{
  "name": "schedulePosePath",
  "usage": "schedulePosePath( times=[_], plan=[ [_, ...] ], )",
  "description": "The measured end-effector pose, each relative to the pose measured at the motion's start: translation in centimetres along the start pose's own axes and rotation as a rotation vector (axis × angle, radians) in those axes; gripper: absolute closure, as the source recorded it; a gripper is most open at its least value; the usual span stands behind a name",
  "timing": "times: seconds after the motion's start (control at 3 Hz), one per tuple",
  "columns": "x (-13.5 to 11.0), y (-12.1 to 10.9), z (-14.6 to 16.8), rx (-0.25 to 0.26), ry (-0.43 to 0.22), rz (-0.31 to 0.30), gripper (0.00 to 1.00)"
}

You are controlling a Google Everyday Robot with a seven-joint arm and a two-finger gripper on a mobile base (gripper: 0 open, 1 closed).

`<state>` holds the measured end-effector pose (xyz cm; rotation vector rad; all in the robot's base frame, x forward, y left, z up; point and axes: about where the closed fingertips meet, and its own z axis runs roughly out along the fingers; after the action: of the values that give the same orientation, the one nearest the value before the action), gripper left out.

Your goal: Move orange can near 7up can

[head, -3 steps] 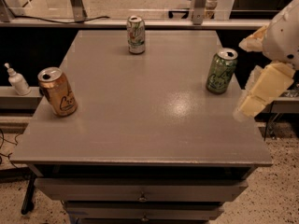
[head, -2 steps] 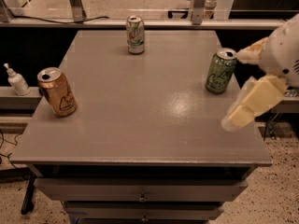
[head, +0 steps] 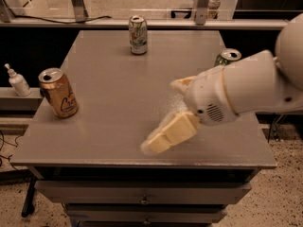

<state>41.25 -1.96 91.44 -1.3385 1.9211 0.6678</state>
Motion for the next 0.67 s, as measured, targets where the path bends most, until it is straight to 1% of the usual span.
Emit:
schedulePosePath(
  times=[0.33, 0.67],
  plan=[
    [-2.15, 0.42, 0.97, 0.001, -0.064, 0.019, 0.0],
    [-1.92, 0.47, 0.79, 0.0, -0.054, 0.016, 0.0]
  ],
)
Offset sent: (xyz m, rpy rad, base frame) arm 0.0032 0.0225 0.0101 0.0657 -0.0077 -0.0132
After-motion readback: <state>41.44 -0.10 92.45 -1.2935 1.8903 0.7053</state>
